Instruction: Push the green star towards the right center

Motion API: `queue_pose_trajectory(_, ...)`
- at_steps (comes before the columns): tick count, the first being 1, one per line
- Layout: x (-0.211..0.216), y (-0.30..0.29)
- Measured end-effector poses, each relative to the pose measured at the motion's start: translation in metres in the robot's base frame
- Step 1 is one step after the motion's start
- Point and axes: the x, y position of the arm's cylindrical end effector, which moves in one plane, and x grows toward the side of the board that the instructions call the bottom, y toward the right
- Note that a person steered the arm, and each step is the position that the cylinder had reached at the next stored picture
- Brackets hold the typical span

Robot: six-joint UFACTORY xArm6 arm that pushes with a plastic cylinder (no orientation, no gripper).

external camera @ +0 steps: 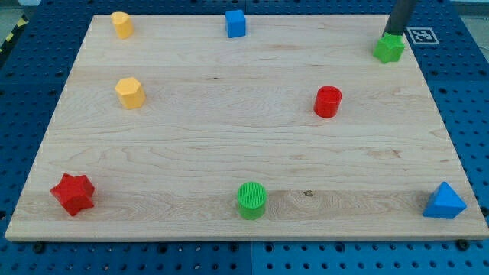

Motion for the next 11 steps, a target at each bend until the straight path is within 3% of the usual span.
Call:
queue_pose_trajectory(5,0.032,-0.027)
queue_pose_trajectory(8,0.084,-0.027)
queue_pose_trajectory(10,0.095,-0.032)
queue_pose_trajectory(11,0.095,-0.081)
